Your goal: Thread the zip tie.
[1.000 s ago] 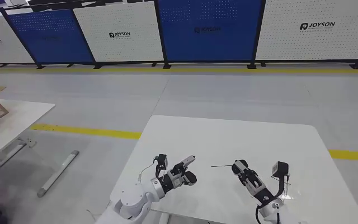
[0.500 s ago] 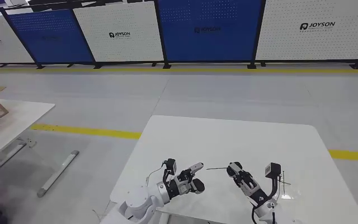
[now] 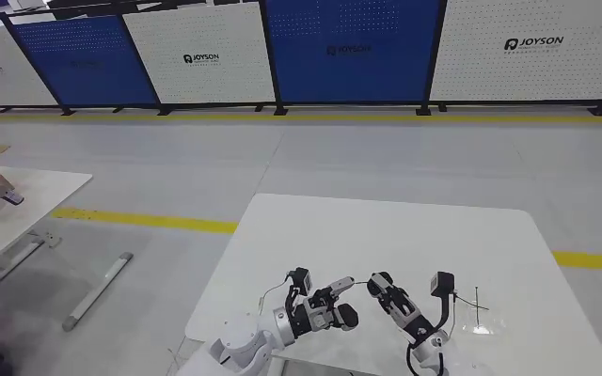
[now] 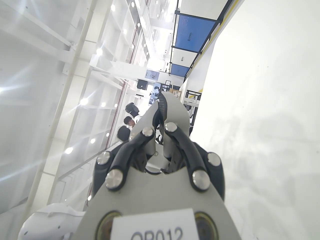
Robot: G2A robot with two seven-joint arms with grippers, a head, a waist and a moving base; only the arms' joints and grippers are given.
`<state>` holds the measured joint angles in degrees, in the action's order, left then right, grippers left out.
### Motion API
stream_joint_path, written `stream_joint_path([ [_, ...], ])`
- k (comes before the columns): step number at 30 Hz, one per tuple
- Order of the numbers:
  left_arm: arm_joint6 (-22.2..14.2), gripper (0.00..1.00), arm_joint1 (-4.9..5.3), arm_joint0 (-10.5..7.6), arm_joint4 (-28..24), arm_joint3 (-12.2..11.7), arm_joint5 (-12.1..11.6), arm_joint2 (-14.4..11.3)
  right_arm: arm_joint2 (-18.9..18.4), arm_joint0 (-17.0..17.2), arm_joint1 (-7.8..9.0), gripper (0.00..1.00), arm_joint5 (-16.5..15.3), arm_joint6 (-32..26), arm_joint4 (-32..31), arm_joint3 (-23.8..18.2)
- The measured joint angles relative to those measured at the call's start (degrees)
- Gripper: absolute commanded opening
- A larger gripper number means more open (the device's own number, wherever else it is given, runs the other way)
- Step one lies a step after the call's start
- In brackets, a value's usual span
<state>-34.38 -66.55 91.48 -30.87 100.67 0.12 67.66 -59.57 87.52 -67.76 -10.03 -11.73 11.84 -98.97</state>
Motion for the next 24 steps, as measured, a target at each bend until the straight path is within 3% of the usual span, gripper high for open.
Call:
stream_joint_path([
  [7, 0.8, 1.0, 0.0, -0.2, 0.8, 0.1, -0.5, -0.1, 0.0, 0.0, 0.0, 0.0, 0.0, 0.0, 0.0, 0.0],
  [11, 9.6, 1.0, -0.51, -0.07, 8.5, 0.3, -7.8, -2.3, 0.0, 0.0, 0.0, 0.0, 0.0, 0.0, 0.0, 0.0],
  [14, 13.4, 1.0, -0.89, -0.9, 12.0, -0.6, -11.2, -4.1, 0.0, 0.0, 0.0, 0.0, 0.0, 0.0, 0.0, 0.0],
  [24, 14.4, 1.0, -0.97, -1.13, 12.5, -0.9, -11.4, -4.4, 0.0, 0.0, 0.0, 0.0, 0.0, 0.0, 0.0, 0.0],
])
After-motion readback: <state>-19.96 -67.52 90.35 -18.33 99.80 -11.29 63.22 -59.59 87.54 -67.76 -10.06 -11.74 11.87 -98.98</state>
